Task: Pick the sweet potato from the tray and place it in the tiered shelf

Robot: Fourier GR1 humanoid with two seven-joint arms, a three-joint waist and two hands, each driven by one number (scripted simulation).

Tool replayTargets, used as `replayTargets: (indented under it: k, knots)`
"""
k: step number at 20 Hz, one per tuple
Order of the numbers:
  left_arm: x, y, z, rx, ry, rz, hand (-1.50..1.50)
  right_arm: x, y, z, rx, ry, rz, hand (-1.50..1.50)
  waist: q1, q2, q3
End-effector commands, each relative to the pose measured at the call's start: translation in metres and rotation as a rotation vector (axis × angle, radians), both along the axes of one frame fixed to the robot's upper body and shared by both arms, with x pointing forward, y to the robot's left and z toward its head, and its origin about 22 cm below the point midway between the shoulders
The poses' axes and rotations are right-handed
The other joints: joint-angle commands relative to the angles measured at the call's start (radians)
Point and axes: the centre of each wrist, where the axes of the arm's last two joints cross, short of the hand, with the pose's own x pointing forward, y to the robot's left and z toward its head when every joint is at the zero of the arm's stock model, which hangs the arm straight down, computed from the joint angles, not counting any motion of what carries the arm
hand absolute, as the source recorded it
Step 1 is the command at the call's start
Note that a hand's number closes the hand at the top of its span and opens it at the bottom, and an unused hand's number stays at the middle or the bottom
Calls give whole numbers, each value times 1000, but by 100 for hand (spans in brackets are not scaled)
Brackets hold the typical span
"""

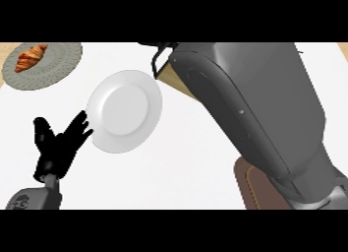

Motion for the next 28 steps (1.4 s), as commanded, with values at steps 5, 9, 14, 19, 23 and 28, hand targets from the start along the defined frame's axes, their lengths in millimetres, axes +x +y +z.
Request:
replayTargets:
  k: [5,9,14,19,23,28]
  knots:
    - [1,7,-1,-4,35,25,0,41,4,24,65,190,-94,150,-25,8,-2]
    - [-15,-4,0,4,34,15,0,55,6,9,46,197,-73,150,-26,4,-1]
    - [-11,3,-11,-9,16,26,0,83,-21,-8,15,215,-92,150,-36,8,-2]
    - [-21,3,-3,-12,24,16,0,96,-35,-12,9,189,-104,150,-30,5,-1]
    - [-5,6,-3,4,7,14,0,105,-28,-36,11,171,-123,150,-26,11,-2]
    - [-22,10,-9,-6,15,39,0,110,-58,-15,41,145,-64,150,-33,5,-1]
